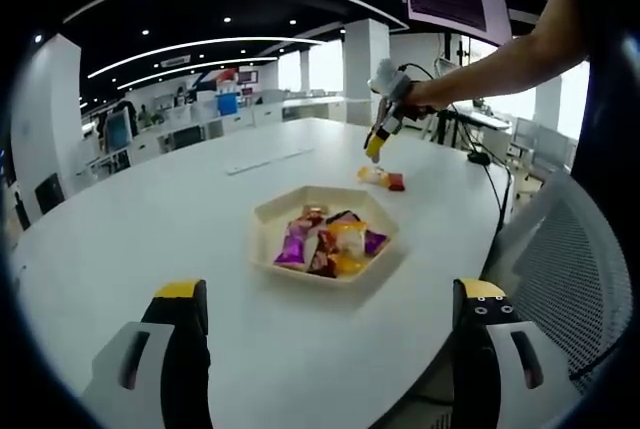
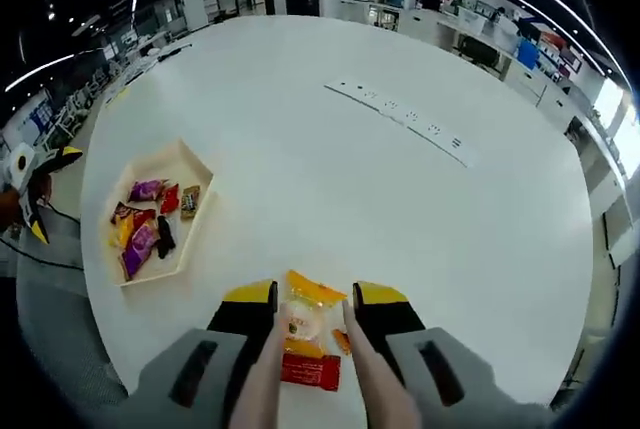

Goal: Place the target food into the container with the food tongs after gripping and lifting it, then release it inside without dropping or visibly crushing the food.

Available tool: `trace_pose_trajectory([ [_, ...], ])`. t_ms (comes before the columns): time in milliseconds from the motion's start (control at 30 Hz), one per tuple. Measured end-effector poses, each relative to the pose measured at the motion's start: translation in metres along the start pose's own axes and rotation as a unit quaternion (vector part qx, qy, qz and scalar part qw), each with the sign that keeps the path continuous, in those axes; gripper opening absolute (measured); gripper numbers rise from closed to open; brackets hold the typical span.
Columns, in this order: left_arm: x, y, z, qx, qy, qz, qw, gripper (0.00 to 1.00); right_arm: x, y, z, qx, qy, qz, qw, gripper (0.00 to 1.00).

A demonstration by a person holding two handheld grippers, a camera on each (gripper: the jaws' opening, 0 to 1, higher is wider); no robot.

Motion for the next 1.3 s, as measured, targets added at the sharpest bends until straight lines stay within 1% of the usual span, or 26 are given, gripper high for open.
trace_pose_trajectory([
  [33,0.000,0.000,0.000,0.000,0.000,0.000,1.0000,0.99,0.000,-0.001,-0.001,-0.004,-0.003,-0.003,1.0000,0.29],
  [100,0.000,0.000,0.000,-0.001,0.000,0.000,1.0000,0.99,0.003,-0.002,-0.004,-0.008,-0.011,-0.028,0.9995,0.29],
  [133,0.000,0.000,0.000,-0.001,-0.001,0.000,1.0000,0.99,0.003,-0.002,-0.005,-0.009,-0.006,-0.054,0.9985,0.29],
  [200,0.000,0.000,0.000,-0.001,-0.001,0.000,1.0000,0.99,0.004,-0.001,-0.007,-0.014,-0.001,-0.090,0.9959,0.29],
  [333,0.000,-0.001,0.000,-0.002,-0.001,0.000,1.0000,0.99,0.006,-0.002,-0.010,-0.018,-0.009,-0.080,0.9966,0.30],
  [467,0.000,-0.001,0.000,-0.002,-0.001,0.000,1.0000,0.99,0.001,-0.005,-0.014,-0.026,-0.006,-0.074,0.9969,0.30],
  [600,0.001,-0.001,-0.001,-0.004,-0.002,0.000,1.0000,0.99,-0.005,-0.010,-0.017,-0.040,-0.004,-0.055,0.9977,0.30],
  [733,0.001,-0.002,-0.001,-0.005,-0.003,0.000,1.0000,0.99,-0.011,-0.016,-0.022,-0.053,0.006,-0.057,0.9969,0.30],
  [900,0.001,-0.002,-0.001,-0.007,-0.004,0.000,1.0000,0.99,-0.019,-0.025,-0.028,-0.068,0.018,-0.049,0.9963,0.30],
  [933,0.000,-0.002,-0.001,-0.007,-0.004,0.000,1.0000,0.99,-0.019,-0.027,-0.029,-0.070,0.016,-0.040,0.9966,0.30],
  [967,0.000,-0.003,-0.001,-0.007,-0.004,0.001,1.0000,0.99,-0.018,-0.024,-0.029,-0.055,0.015,-0.013,0.9983,0.29],
  [1000,0.000,-0.003,-0.001,-0.007,-0.004,0.001,1.0000,0.99,-0.020,-0.026,-0.028,-0.065,0.012,-0.018,0.9977,0.29],
  [1033,0.000,-0.003,-0.001,-0.008,-0.004,0.000,1.0000,0.99,-0.021,-0.025,-0.029,-0.065,0.012,-0.018,0.9977,0.29],
  [1100,0.000,-0.003,-0.002,-0.008,-0.004,0.000,1.0000,0.99,-0.024,-0.026,-0.028,-0.067,0.008,0.038,0.9970,0.28],
  [1167,0.000,-0.002,-0.002,-0.008,-0.005,0.000,1.0000,0.99,-0.025,-0.026,-0.030,-0.067,-0.002,0.062,0.9958,0.27],
  [1233,0.000,-0.002,-0.002,-0.008,-0.004,0.000,1.0000,0.99,-0.027,-0.026,-0.030,-0.070,-0.007,0.064,0.9954,0.25],
  [1300,0.000,-0.002,-0.001,-0.007,-0.003,0.000,1.0000,0.99,-0.027,-0.025,-0.030,-0.074,-0.007,0.054,0.9958,0.22],
])
Point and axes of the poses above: the point that each gripper's makers call its tool centre point, and the gripper's own axes: z roughly backward along the fingers, x roughly to its right, y roughly out of its top, the point moved 4 cm from there along z, roughly backward along the fingers, and after that the axes turned 9 degrees about -y, right-handed, at the moved point
